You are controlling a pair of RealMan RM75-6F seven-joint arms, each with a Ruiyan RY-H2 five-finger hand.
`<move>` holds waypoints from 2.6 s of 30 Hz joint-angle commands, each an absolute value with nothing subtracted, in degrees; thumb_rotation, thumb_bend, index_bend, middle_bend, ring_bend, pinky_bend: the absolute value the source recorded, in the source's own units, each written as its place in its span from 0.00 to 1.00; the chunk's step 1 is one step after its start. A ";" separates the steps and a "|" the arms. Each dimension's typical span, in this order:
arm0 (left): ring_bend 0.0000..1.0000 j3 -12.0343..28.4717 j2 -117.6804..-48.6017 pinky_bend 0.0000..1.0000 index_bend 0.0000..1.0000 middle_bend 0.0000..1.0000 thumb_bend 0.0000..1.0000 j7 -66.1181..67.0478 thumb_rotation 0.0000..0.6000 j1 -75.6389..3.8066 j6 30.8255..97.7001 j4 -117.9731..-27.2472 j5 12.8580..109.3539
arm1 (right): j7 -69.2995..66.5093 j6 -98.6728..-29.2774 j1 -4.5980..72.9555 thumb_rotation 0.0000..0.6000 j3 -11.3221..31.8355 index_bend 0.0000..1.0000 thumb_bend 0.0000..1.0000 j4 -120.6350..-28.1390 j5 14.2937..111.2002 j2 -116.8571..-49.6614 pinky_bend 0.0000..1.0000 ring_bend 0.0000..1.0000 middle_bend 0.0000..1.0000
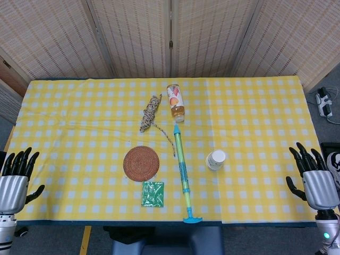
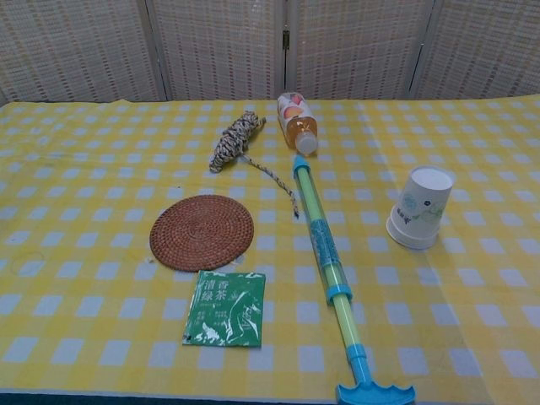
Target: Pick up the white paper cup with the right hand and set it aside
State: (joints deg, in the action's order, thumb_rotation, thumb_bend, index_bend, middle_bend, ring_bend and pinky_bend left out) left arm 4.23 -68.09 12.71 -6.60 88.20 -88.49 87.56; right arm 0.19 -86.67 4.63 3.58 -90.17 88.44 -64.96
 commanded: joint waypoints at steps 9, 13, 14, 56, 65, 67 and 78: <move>0.01 4.00 -68.65 0.01 0.04 0.00 0.25 12.67 1.00 -6.75 87.91 -88.01 87.46 | -1.32 -84.83 5.71 1.00 3.31 0.00 0.43 -90.88 88.90 -64.65 0.09 0.17 0.03; 0.01 3.89 -68.67 0.01 0.04 0.00 0.25 12.34 1.00 -6.81 87.77 -87.98 87.53 | -3.32 -82.82 7.19 1.00 3.24 0.00 0.43 -91.12 89.67 -64.57 0.11 0.18 0.05; 0.01 3.82 -68.66 0.01 0.04 0.00 0.26 12.34 1.00 -6.83 87.77 -87.98 87.64 | -3.57 -81.98 7.74 1.00 3.21 0.00 0.43 -91.23 89.83 -64.48 0.12 0.18 0.06; 0.00 2.51 -67.70 0.00 0.03 0.00 0.26 12.13 1.00 -6.36 85.82 -89.37 86.53 | 15.60 -45.46 35.50 1.00 7.57 0.19 0.36 -97.31 66.48 -67.20 0.15 0.16 0.08; 0.00 2.45 -67.71 0.00 0.03 0.00 0.25 12.17 1.00 -6.21 85.78 -89.41 86.25 | 16.50 -43.44 38.35 1.00 7.34 0.24 0.36 -96.13 63.48 -68.37 0.15 0.16 0.09; 0.00 2.42 -67.69 0.00 0.03 0.00 0.25 12.16 1.00 -6.16 85.77 -89.39 86.17 | 16.85 -43.33 38.89 1.00 7.26 0.24 0.36 -95.87 62.82 -68.70 0.15 0.16 0.09; 0.00 2.44 -67.83 0.00 0.03 0.00 0.25 11.84 1.00 -6.12 85.72 -89.00 86.04 | 17.77 -43.72 40.75 1.00 6.91 0.29 0.36 -95.40 59.77 -69.53 0.15 0.17 0.11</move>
